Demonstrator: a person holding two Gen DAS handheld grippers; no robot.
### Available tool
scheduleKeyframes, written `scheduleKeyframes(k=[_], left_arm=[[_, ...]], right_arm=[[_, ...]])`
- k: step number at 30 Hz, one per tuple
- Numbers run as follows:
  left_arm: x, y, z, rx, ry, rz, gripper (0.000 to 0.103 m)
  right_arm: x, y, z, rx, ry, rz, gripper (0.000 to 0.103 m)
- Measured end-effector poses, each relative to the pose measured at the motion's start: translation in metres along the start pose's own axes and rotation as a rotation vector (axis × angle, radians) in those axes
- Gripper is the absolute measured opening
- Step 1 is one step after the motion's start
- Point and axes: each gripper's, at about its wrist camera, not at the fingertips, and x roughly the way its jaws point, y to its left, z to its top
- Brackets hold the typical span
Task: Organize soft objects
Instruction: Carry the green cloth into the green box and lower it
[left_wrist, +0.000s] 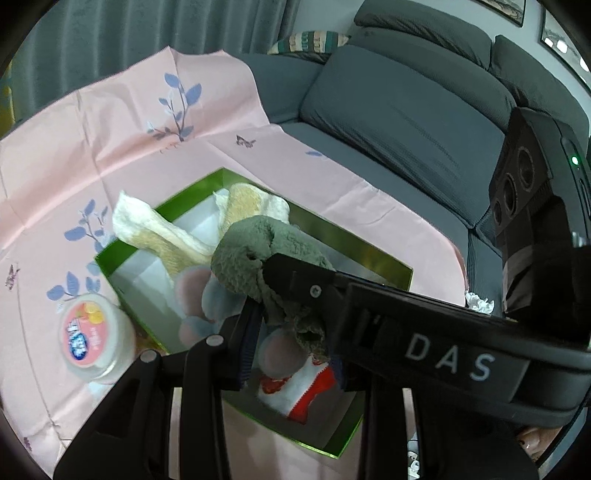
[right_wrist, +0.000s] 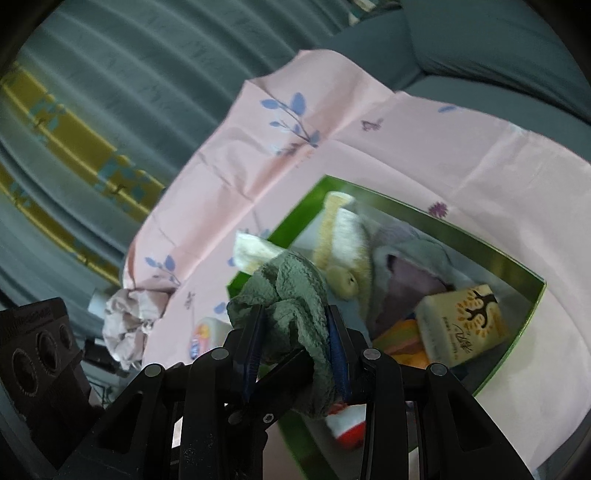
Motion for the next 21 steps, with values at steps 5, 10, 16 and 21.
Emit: scheduleKeyframes(k=[5, 10, 16, 21], left_arm=[[0.021, 0.001, 0.0, -0.024, 0.041, -0.013, 0.031], [0.033, 0.003, -0.001, -0.046, 0.078, -0.006, 0.035], [0.04, 0.005, -0.002, -0.059, 0.095, 0.005, 0.035], [0.046, 0.007, -0.003, -0.074, 0.114, -0.001, 0.035]], right_arm=[[0.01, -0.015, 0.003, 0.045, 0.03, -0.049, 0.036], [0.015, -0.025, 0.003, 0.084, 0.048, -0.089, 0.036], [0.019, -0.033, 0.003, 0.121, 0.062, -0.099, 0.036], [0.02, -0.037, 0.003, 0.138, 0.068, -0.129, 0.036]])
